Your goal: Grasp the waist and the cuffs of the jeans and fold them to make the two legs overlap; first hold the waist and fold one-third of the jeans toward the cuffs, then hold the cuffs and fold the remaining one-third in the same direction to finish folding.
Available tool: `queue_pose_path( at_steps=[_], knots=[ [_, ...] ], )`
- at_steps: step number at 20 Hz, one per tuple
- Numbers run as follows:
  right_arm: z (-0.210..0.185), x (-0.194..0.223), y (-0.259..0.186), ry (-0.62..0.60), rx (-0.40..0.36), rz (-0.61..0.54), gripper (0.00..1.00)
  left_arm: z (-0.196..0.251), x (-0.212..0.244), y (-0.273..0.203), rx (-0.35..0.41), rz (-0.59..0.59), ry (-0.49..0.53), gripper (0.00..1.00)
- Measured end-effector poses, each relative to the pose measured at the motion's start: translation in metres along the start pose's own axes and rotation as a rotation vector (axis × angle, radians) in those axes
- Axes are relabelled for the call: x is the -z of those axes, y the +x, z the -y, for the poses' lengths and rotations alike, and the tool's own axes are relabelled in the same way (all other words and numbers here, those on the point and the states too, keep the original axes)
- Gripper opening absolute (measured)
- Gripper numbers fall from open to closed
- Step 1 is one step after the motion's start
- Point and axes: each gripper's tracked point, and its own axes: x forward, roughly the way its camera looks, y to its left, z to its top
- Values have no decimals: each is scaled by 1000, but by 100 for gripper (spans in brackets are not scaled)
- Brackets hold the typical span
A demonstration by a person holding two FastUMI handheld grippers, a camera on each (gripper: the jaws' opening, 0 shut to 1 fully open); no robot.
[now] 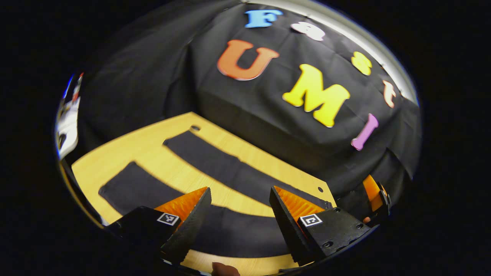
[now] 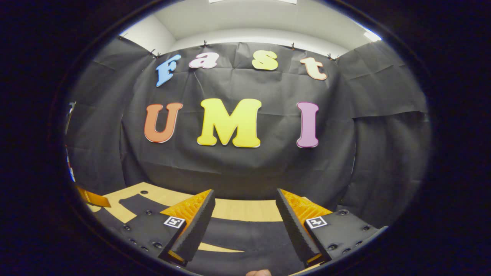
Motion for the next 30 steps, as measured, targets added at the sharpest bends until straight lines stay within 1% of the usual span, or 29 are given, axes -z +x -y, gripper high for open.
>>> queue_pose_path(
  at_steps=[1,3,6,8,9,10,11,12,14,16,22,28,30],
  knots=[
    [13,5,-1,-2,20,-20,99,-30,6,-6,-47,-50,-123,98],
    [31,5,-2,0,49,-26,98,-78,9,-17,-123,-81,-286,98],
    [53,6,-2,-25,88,-31,98,-143,14,-28,-242,-91,-454,98],
    [67,5,-4,-42,113,-33,97,-168,17,-33,-289,-94,-591,99],
    [72,3,-5,-45,125,-33,98,-172,14,-32,-302,-88,-657,98],
    [77,2,-7,-46,136,-31,99,-185,18,-37,-323,-81,-695,99],
    [81,-2,-8,-46,147,-26,99,-189,20,-39,-345,-83,-699,100],
    [86,-3,-9,-45,158,-23,99,-198,19,-40,-367,-85,-690,98],
    [94,-2,-11,-42,177,-27,98,-205,18,-38,-384,-86,-691,98],
    [101,-3,-12,-40,195,-30,98,-209,20,-33,-385,-82,-703,99],
    [119,-7,-19,-43,235,-23,99,-219,30,-17,-402,-98,-687,99],
    [134,5,-24,-14,269,-55,99,-218,11,9,-376,-53,-654,98],
    [138,10,-24,-1,280,-66,99,-222,9,16,-383,-42,-667,98]
  ],
)
